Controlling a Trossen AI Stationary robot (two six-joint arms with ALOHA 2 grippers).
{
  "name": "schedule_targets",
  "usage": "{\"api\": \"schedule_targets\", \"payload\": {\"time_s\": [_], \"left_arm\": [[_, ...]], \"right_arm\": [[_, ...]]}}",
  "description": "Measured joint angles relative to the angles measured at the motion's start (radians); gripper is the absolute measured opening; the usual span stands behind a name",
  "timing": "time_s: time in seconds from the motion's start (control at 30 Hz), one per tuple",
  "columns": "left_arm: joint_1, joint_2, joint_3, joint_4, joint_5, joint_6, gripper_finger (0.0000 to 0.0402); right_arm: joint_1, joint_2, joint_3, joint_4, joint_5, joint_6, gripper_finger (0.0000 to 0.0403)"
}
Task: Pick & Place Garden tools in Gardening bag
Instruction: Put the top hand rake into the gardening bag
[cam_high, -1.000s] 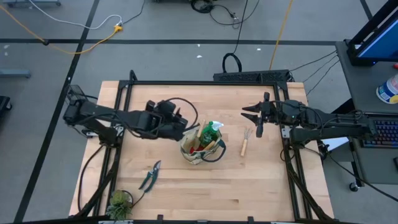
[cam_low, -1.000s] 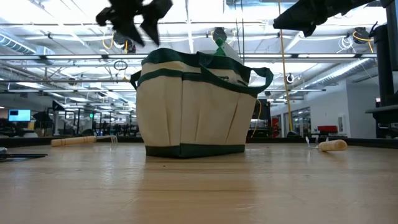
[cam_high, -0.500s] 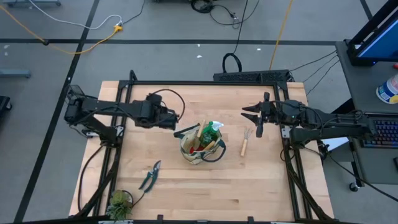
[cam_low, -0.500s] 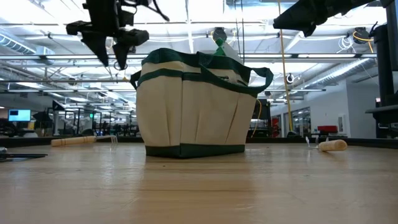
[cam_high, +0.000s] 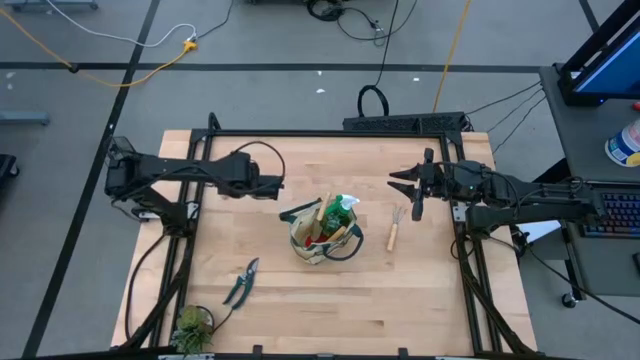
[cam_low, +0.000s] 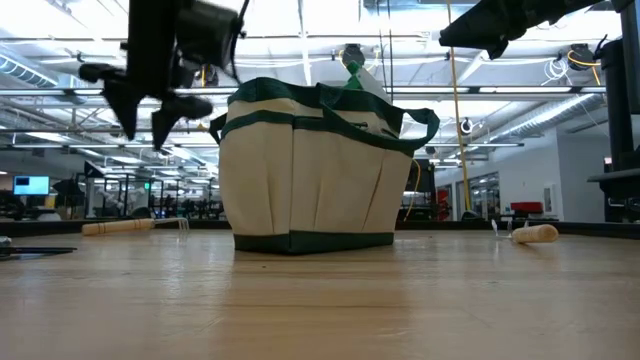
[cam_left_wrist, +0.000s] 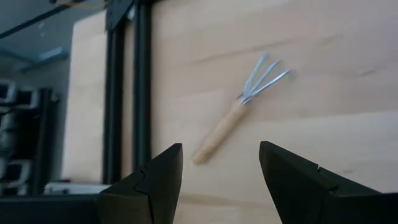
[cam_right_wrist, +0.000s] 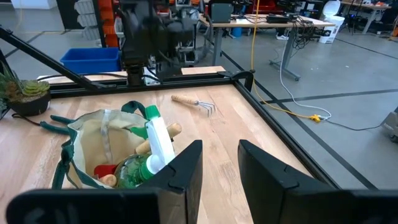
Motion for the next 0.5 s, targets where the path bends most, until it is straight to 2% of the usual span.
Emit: {"api": "schedule_targets", "payload": {"time_s": [0.27,0.5], "left_arm": [[0.079,0.000,-0.129,0.090,0.091,0.129,0.0218],[0.167,0.001,-0.165,0.187,0.135,0.316,0.0218]], "right_arm": [[0.000,0.000,0.000,0.000,0.000,0.000,0.0096],[0.000,0.000,0.000,0.000,0.000,0.000,0.0096]]}}
